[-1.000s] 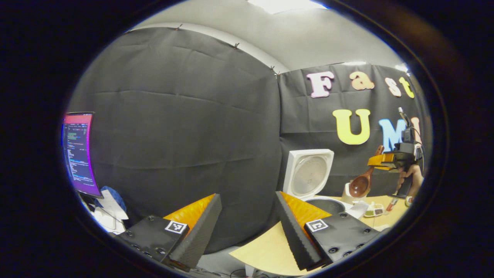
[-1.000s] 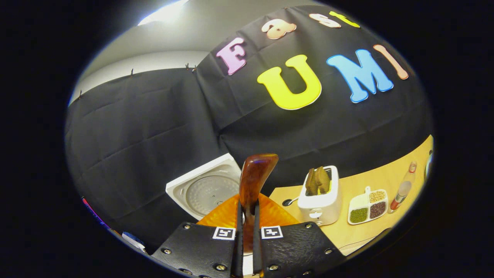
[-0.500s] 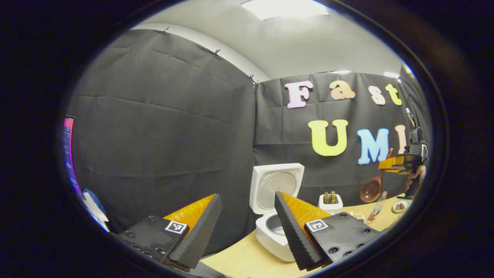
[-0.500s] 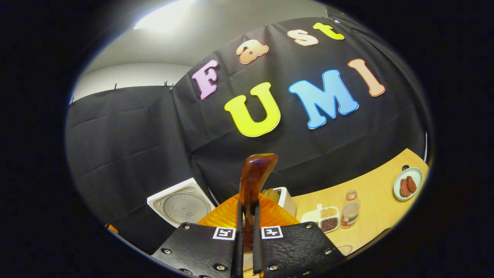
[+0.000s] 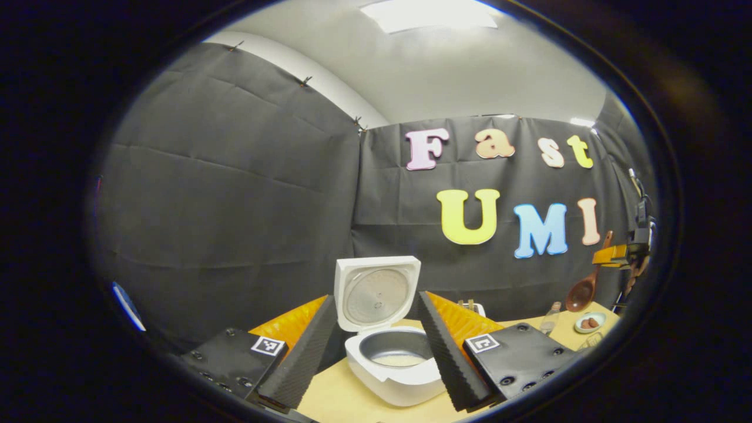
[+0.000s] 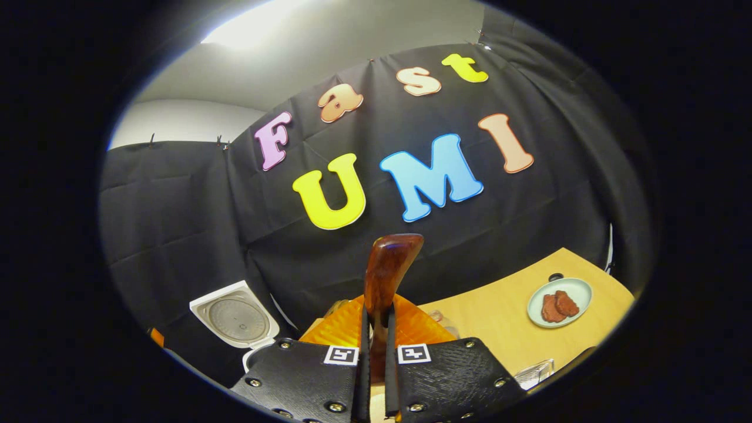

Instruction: Close the left gripper, press the button to open the rice cooker; take a wooden spoon from the chopstick holder with the right hand, scoop a spoonful of rice and pour it into the rice cooker, then put the wooden spoon back into the chopstick holder.

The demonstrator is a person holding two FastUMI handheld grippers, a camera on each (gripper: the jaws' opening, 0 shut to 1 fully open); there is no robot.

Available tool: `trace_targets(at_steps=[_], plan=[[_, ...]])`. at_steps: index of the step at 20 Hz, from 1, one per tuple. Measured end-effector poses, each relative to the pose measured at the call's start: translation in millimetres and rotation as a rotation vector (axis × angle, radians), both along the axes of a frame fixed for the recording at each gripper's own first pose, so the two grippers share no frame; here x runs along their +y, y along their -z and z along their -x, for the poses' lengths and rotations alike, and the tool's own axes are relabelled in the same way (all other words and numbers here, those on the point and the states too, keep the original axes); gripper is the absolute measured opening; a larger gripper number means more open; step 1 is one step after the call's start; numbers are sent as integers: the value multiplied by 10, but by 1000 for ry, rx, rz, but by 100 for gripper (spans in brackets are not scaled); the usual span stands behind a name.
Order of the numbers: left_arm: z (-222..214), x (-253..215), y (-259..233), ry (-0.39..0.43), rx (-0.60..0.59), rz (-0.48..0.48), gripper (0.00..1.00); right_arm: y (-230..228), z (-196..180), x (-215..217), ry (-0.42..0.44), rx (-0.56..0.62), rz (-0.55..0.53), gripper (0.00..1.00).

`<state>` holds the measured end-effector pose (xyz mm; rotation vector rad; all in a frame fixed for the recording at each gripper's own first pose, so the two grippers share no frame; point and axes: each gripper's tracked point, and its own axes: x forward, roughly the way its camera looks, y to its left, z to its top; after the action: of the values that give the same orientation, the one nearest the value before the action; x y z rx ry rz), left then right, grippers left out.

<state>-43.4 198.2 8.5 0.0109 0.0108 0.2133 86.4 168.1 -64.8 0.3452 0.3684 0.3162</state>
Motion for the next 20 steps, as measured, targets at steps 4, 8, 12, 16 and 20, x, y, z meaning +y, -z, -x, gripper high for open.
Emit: trace_targets(at_steps=[4,8,12,16,20], plan=[[-74,-298,-78,46,-17,0,97,189,-13,-520,64,24,28,10],[-122,-558,-149,80,-22,-18,96,399,74,-983,125,48,57,10],[-116,-755,-199,96,-25,-35,96,755,175,-1375,177,100,90,10],[-161,-908,-153,110,-6,-45,96,1140,312,-1610,211,156,136,10],[-172,-1023,-99,117,13,-55,97,1503,412,-1726,220,213,175,10]])
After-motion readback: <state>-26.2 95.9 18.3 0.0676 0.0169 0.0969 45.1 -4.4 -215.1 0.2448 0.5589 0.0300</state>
